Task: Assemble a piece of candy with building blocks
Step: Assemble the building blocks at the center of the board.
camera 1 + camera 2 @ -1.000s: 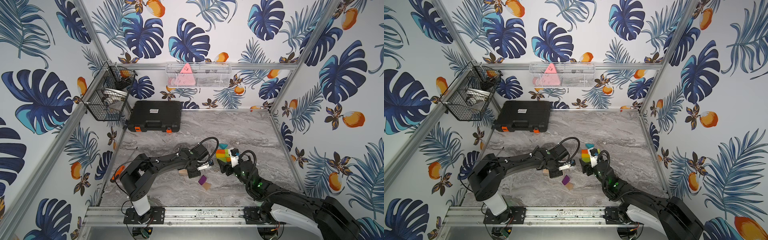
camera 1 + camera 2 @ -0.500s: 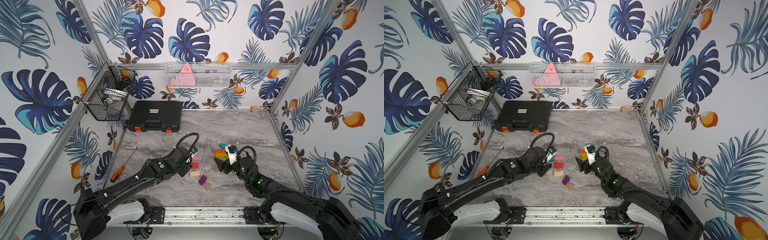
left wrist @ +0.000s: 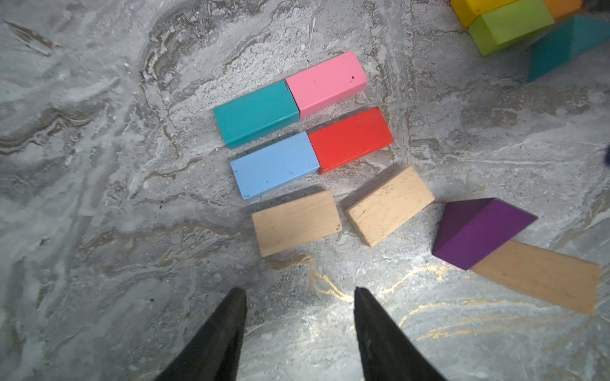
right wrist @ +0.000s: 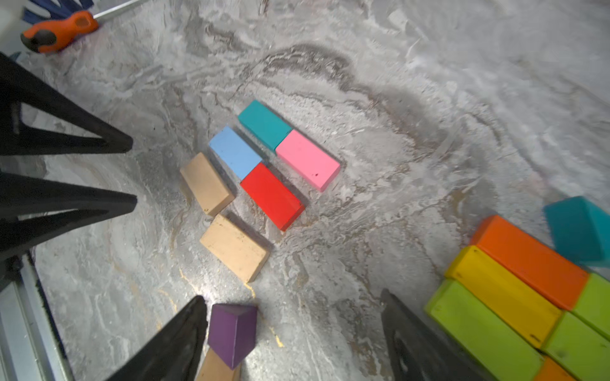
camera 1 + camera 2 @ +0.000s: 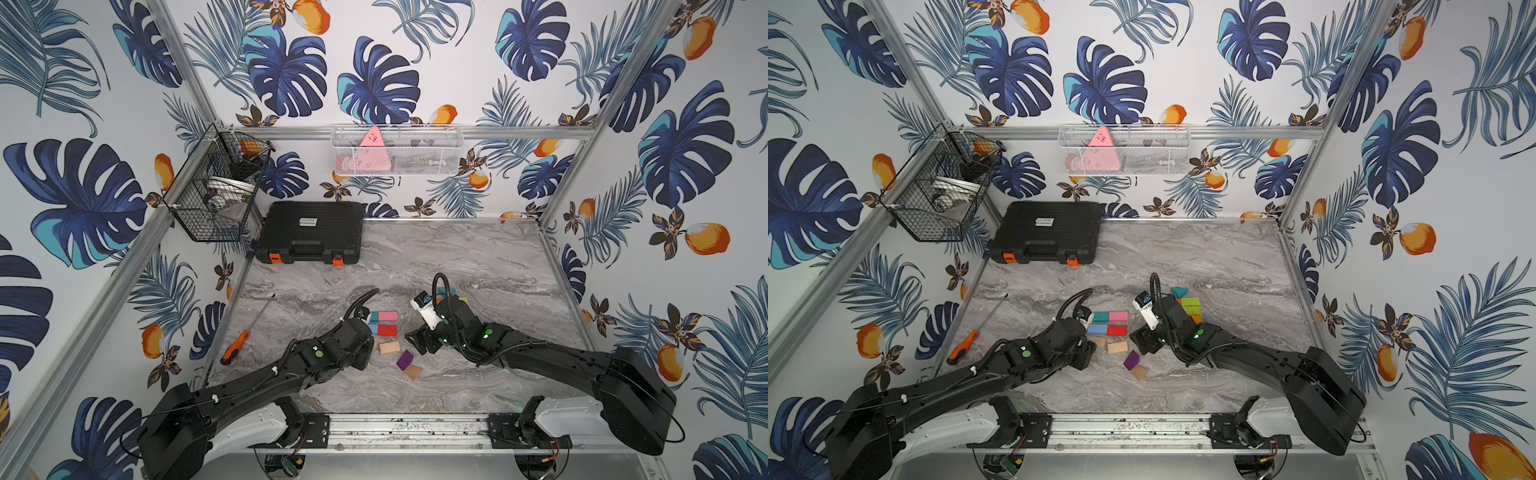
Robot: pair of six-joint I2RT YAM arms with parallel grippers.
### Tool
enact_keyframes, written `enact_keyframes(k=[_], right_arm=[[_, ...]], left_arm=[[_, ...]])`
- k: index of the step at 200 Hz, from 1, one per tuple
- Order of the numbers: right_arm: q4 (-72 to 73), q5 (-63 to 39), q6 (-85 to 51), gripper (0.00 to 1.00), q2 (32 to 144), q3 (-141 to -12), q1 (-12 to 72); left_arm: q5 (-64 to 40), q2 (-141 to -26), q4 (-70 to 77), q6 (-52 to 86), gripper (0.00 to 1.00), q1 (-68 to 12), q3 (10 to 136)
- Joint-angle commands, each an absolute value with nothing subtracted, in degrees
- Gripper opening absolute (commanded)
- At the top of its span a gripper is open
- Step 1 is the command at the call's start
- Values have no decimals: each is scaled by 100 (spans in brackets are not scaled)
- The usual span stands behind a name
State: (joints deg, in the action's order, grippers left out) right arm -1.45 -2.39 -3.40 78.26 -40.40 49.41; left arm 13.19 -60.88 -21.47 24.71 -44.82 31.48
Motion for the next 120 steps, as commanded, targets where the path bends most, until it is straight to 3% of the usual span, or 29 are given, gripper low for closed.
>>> enact_keyframes(k=[1, 120], right_arm=[[-515, -189, -283, 86, 8173, -4288, 5106], [-459, 232, -468, 87, 9241, -4734, 5607]], left_arm=[[1192, -6147, -2273, 3018, 57, -4474, 3173], [1112, -6081, -2109, 3689, 57, -4470, 2638]])
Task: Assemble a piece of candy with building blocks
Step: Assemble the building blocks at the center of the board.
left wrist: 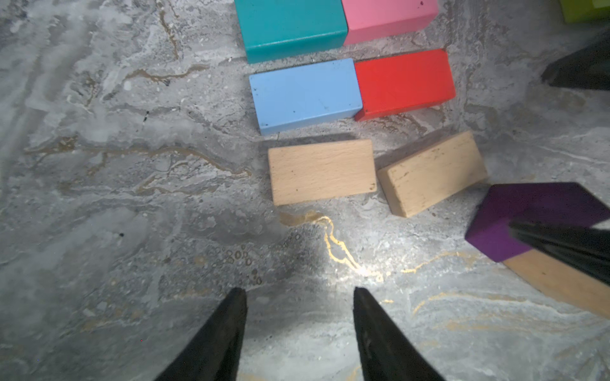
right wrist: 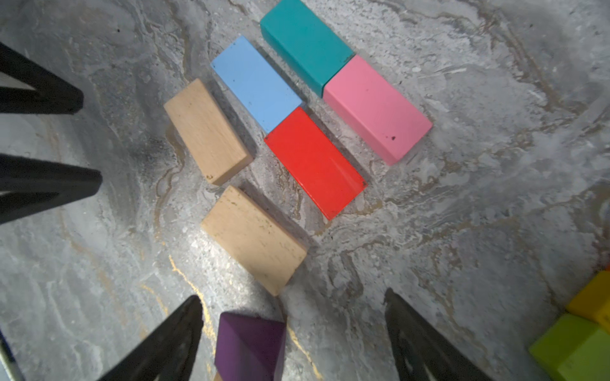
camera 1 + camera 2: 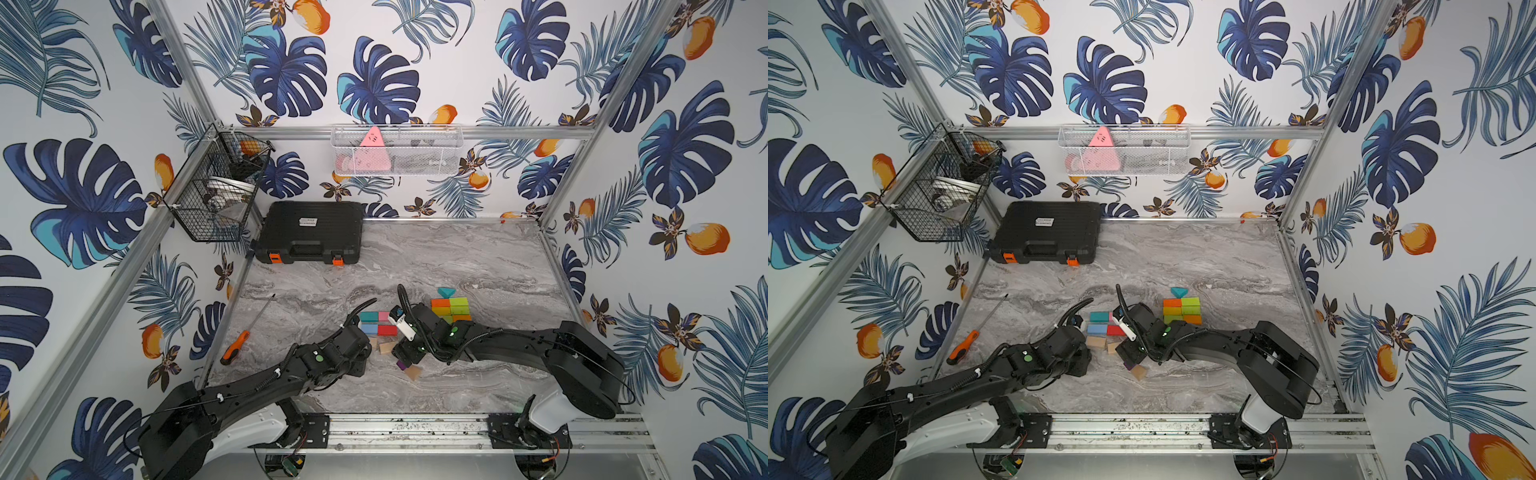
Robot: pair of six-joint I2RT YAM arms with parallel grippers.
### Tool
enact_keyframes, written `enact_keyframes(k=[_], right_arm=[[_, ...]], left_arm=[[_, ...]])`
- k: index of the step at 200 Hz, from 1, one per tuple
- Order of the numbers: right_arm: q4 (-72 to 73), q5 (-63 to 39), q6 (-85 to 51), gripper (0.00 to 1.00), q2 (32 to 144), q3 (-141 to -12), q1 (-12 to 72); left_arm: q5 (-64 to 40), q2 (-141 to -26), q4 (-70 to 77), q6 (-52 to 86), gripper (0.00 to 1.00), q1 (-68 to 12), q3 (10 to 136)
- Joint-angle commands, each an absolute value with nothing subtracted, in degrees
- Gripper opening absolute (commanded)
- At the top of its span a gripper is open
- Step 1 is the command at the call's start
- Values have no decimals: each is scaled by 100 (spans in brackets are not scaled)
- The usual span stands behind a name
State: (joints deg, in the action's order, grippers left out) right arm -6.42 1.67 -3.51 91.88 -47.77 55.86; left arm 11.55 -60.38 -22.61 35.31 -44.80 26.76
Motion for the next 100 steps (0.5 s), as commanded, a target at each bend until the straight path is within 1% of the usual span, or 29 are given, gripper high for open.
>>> enact_keyframes(k=[1, 29, 100], right_arm=[[-449, 226, -467, 87, 9244, -4731, 5612], [-371, 206, -475, 85, 9327, -4693, 5675], [-253, 476, -613, 84, 9498, -4632, 5765]], left_arm=[[1110, -6086, -2101, 3690, 57, -4472, 2637], [989, -6174, -1935, 3735, 57, -4470, 2569], [1090, -6205, -1910, 3796, 56, -4470, 2536]])
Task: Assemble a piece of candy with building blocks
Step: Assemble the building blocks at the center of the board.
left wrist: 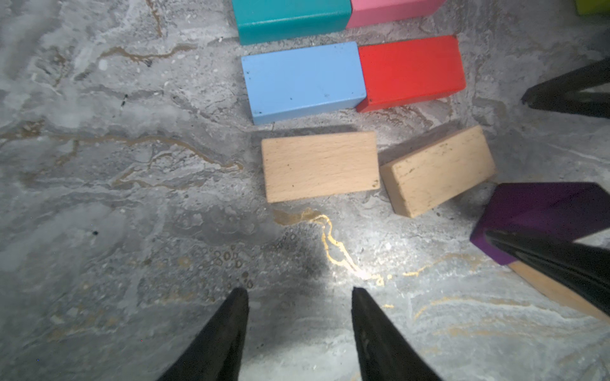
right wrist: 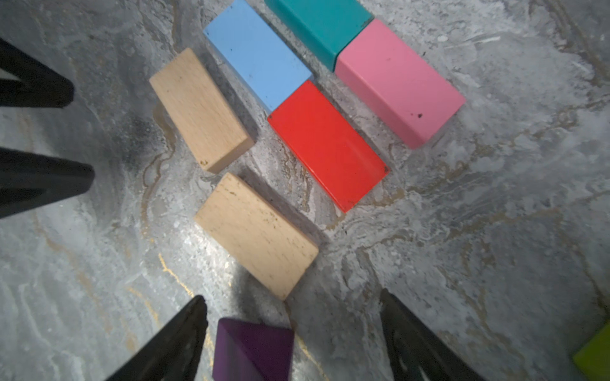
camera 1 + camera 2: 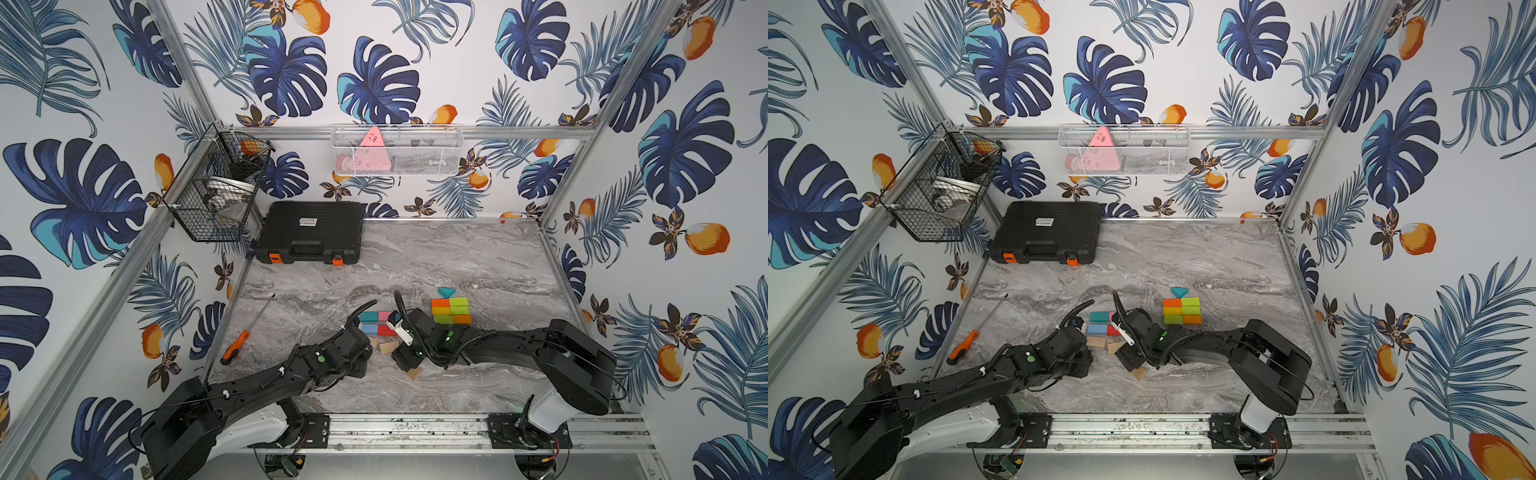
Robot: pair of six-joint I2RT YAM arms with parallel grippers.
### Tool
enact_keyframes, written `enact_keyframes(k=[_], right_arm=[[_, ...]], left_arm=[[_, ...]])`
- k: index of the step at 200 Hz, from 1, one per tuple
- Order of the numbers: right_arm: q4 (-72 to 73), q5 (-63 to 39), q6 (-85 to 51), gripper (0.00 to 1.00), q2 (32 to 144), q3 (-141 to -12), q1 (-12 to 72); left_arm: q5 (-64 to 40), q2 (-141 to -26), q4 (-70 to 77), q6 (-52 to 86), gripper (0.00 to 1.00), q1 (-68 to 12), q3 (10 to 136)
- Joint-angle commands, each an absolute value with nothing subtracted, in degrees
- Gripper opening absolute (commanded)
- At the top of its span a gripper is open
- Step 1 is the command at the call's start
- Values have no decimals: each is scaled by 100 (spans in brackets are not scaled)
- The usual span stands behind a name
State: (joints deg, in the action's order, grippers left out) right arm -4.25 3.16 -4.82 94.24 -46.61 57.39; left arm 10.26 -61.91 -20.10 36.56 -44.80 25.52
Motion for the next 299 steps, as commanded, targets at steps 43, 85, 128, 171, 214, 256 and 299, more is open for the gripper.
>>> enact_keyframes(k=[43, 85, 128, 171, 214, 256, 299], right_arm=[[-236, 830, -819, 82, 9711, -4669, 5863], [-59, 895, -861, 80, 9720, -4576, 5871], [46, 834, -944, 77, 9835, -4597, 5873], [115, 765, -1017, 79, 9894, -4605, 5871], [249, 642, -1137, 82, 9974, -4578, 5871], [317, 664, -1230, 81, 10038, -4553, 5871], [352, 626, -1244, 81, 10091, -4553, 5873]], left_arm=[[1054, -6344, -1786, 3822, 55, -4472, 2522], [1088, -6463, -1722, 3857, 54, -4467, 2527], [1107, -6616, -1649, 3844, 54, -4473, 2575], [1204, -6633, -1670, 3858, 54, -4474, 2586], [1213, -6682, -1649, 3848, 54, -4467, 2611], [1222, -6707, -1619, 3843, 54, -4470, 2622], [1242, -6757, -1583, 3832, 54, -4458, 2628]])
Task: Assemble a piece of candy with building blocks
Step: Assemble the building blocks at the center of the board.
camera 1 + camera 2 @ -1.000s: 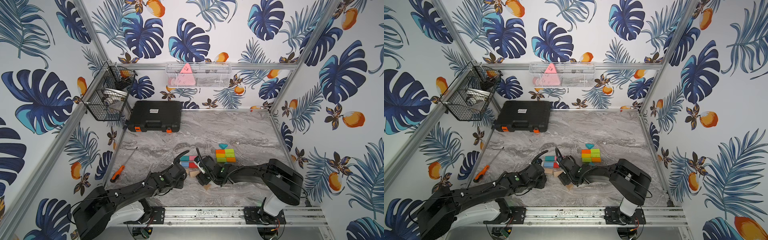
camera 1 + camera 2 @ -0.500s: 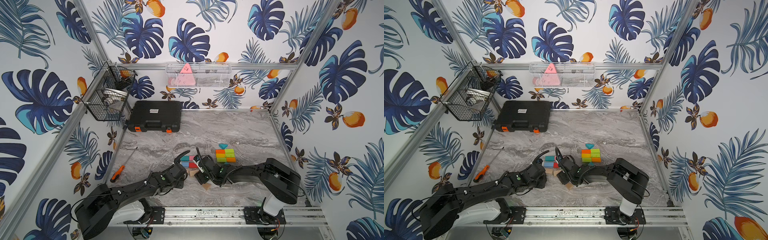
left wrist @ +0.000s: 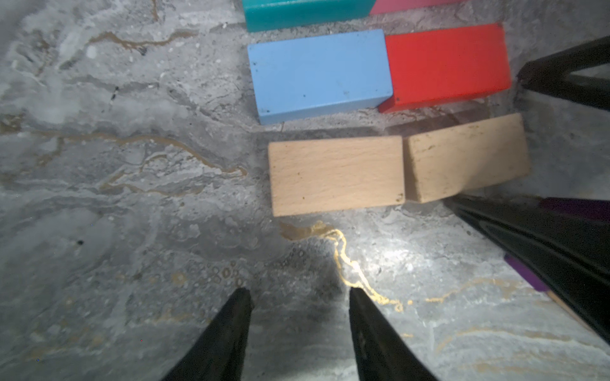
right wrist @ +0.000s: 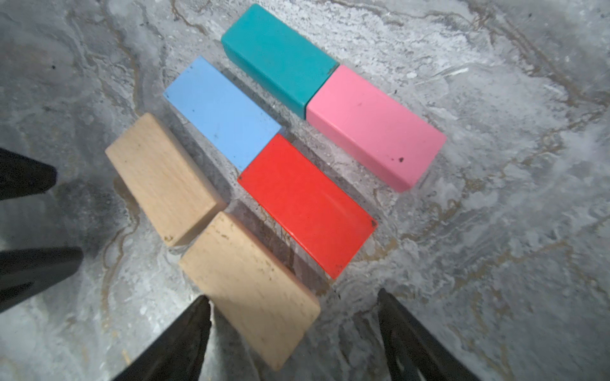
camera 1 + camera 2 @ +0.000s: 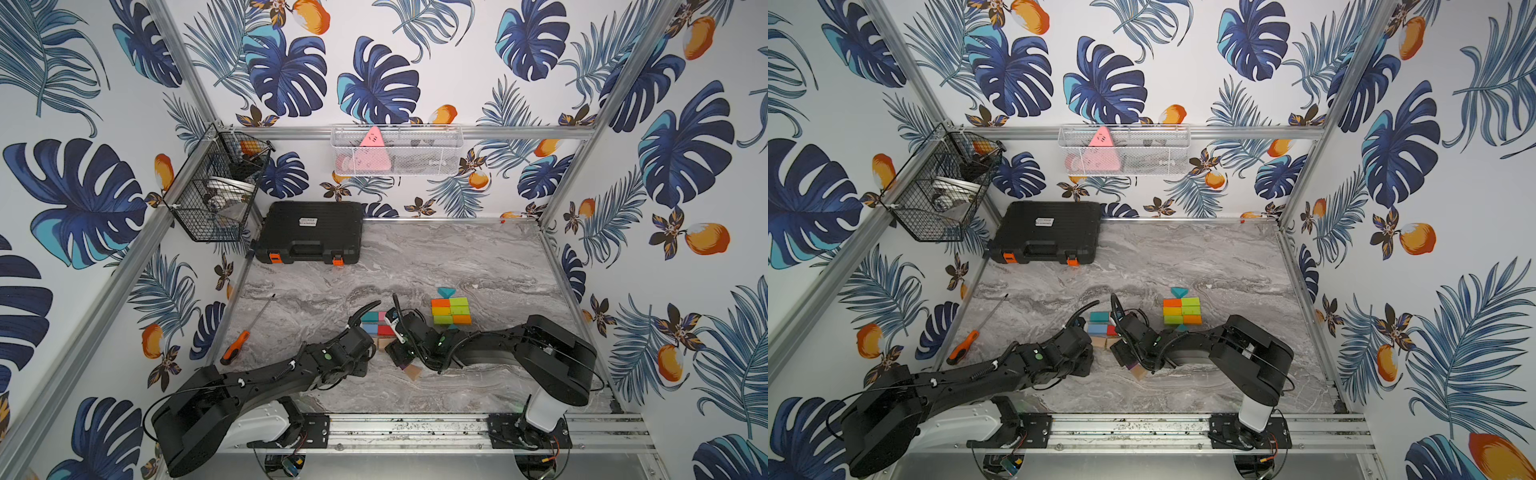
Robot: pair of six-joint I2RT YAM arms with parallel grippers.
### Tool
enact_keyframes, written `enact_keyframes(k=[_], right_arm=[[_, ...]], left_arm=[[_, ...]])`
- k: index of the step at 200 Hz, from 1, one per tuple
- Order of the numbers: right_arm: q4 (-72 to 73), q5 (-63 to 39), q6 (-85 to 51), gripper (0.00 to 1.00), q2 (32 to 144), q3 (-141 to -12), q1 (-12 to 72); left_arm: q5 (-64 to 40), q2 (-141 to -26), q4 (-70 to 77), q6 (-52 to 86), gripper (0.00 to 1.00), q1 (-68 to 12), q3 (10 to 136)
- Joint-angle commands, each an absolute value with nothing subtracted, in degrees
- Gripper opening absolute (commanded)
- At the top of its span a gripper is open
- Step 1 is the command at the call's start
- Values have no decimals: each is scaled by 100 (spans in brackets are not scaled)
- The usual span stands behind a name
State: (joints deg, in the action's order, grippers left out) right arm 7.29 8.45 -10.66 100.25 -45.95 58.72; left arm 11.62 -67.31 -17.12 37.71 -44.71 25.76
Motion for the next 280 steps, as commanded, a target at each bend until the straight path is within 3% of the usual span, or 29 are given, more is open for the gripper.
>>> enact_keyframes(k=[1, 116, 206, 280], right_arm=[[347, 625, -1241, 81, 10095, -4553, 5877], [-17, 610, -1533, 79, 9820, -4546, 5871], [44, 249, -1573, 62, 9901, -4540, 5871], [116, 184, -1696, 55, 10072, -4579, 5871]], left_arm=[[1240, -6758, -1582, 3832, 54, -4457, 2628], [1275, -6835, -1573, 3882, 53, -4463, 2637], [1266, -6897, -1556, 3898, 52, -4460, 2661], [1353, -6929, -1425, 4052, 48, -4465, 2584]])
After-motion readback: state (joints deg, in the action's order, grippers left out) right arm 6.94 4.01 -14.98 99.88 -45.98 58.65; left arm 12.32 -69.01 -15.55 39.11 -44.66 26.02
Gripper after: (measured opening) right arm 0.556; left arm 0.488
